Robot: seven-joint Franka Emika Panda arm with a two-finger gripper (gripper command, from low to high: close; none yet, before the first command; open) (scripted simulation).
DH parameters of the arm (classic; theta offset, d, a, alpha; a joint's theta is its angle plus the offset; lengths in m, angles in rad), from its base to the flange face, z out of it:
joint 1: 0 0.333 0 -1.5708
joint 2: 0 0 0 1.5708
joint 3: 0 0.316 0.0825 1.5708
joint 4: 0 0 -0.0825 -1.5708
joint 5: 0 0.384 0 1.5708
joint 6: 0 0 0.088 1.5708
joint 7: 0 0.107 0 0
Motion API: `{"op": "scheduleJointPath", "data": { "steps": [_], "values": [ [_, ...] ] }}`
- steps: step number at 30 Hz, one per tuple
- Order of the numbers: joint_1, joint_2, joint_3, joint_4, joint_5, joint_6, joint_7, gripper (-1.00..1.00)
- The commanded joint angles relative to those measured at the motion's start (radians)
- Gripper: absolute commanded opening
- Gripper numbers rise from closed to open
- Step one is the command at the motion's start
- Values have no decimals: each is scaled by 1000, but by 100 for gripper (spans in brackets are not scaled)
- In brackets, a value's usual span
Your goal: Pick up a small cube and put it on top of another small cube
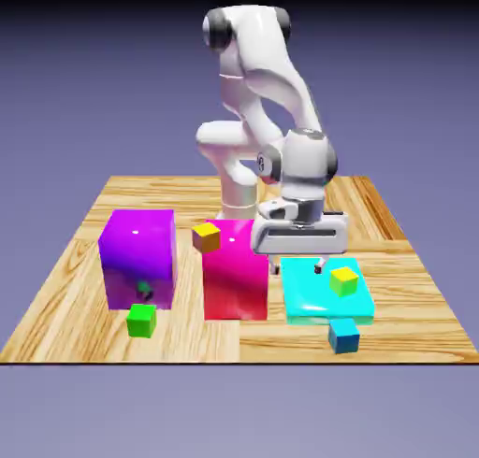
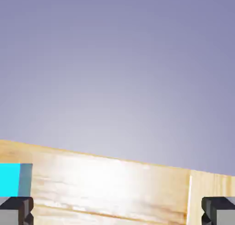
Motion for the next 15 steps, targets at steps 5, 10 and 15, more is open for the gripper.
{"op": "scheduleJointPath", "data": {
  "steps": [5,10,15],
  "values": [
    [-47,181,115,118,-74,-116,99,0],
    [-93,362,230,236,-149,-233,198,0],
    [-75,498,254,315,-182,-279,253,0]
  ]
}}
